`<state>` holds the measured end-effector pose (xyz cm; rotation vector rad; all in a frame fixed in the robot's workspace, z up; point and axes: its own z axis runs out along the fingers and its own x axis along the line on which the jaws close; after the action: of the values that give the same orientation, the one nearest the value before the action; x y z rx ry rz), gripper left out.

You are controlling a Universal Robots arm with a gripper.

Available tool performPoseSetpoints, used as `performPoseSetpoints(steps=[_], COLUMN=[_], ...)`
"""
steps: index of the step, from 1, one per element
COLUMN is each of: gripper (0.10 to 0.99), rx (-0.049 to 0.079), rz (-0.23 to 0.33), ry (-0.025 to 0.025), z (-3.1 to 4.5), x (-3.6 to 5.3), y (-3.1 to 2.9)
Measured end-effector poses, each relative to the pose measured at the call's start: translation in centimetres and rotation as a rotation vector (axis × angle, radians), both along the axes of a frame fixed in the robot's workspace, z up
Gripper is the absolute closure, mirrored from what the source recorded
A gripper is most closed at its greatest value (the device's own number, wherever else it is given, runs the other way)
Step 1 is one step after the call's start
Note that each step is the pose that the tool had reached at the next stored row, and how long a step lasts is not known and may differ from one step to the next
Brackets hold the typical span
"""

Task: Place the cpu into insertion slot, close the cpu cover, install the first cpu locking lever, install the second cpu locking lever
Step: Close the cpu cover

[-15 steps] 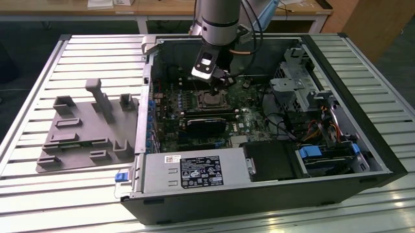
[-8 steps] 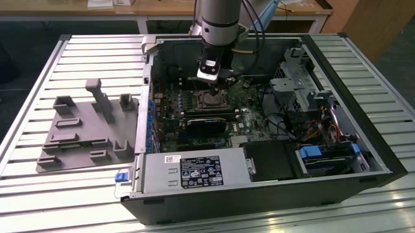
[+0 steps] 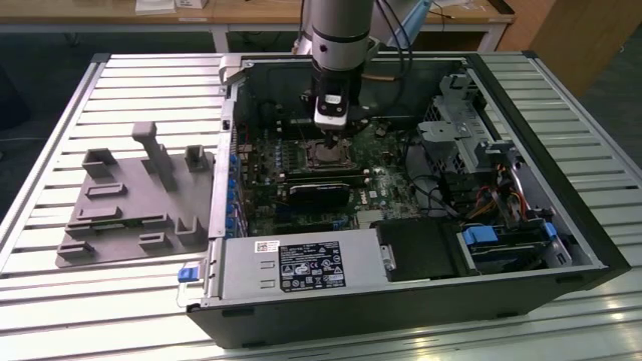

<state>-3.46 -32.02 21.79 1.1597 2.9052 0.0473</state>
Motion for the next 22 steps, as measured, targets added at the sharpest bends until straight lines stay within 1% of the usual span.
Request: performPoseSetpoints(steps=[22], gripper=[0.984], rx=[0.000], rz=[0.408], ry=[0.0001], z=[-0.04], x=[0.00], y=[0.00])
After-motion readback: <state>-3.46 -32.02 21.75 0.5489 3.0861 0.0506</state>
